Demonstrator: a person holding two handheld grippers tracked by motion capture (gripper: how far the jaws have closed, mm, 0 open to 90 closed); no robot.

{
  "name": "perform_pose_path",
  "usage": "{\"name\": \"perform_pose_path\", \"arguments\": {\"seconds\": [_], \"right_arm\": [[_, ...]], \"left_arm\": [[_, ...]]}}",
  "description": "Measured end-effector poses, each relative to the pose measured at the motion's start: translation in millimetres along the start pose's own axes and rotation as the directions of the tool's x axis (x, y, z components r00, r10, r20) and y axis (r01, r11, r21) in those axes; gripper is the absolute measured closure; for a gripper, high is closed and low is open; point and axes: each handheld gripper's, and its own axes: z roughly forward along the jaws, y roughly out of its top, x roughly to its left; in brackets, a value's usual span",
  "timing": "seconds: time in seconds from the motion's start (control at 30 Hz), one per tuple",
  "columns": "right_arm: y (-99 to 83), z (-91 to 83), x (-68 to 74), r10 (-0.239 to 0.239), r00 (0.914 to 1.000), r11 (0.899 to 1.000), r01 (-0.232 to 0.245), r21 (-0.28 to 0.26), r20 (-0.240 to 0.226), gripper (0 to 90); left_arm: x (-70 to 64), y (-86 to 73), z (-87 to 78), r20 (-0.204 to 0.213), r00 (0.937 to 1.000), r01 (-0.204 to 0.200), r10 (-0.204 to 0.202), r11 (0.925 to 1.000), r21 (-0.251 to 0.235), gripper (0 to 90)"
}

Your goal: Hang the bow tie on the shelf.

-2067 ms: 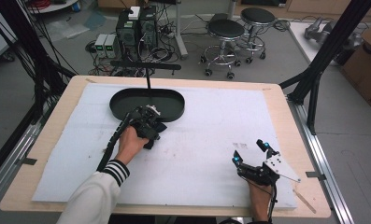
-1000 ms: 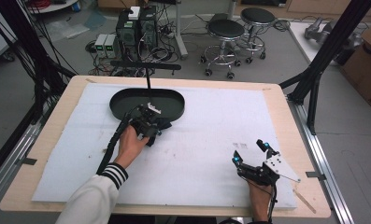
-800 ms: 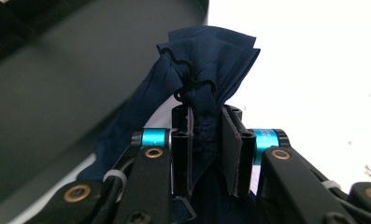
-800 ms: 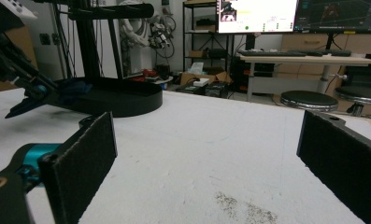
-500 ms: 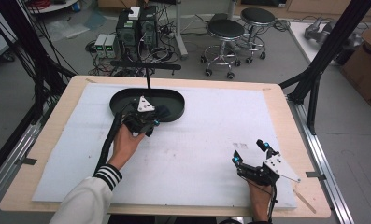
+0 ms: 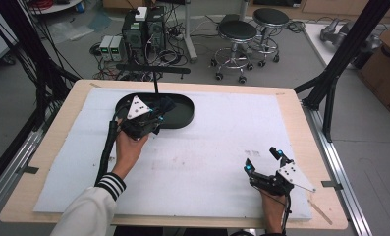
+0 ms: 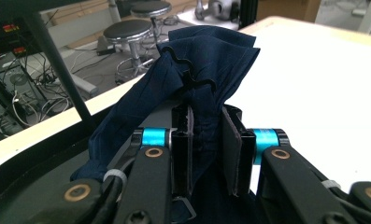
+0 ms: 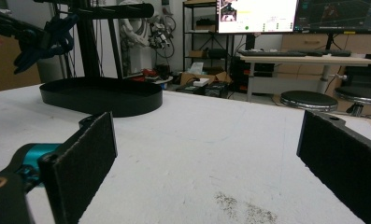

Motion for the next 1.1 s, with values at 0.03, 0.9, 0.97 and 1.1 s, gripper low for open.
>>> {"name": "perform_pose_path", "arguments": {"seconds": [0.03,0.9,0.97,1.1], "right_arm": [[-0.1,-0.1,0.5,0.005,1.0000,1.000,-0.005,0.002,-0.002,3.9],[0.1,0.0,0.8,0.004,1.0000,1.000,-0.004,0.002,-0.001,3.9],[0.0,0.0,0.6,0.005,1.0000,1.000,-0.005,0.003,-0.001,3.9],[0.0,0.0,0.7,0.004,1.0000,1.000,-0.004,0.003,-0.001,3.9]], "left_arm": [[2.2,0.7,-1.8,-0.003,0.9999,0.013,-0.013,0.9998,-0.018,75.2],[37.2,21.1,-17.6,-0.035,0.9987,0.033,-0.037,0.9935,-0.109,75.1],[39.7,25.3,-17.9,-0.038,0.9987,0.031,-0.035,0.9936,-0.109,75.1],[49.2,37.5,-20.2,-0.054,0.9975,0.037,-0.045,0.9899,-0.137,75.1]]}}
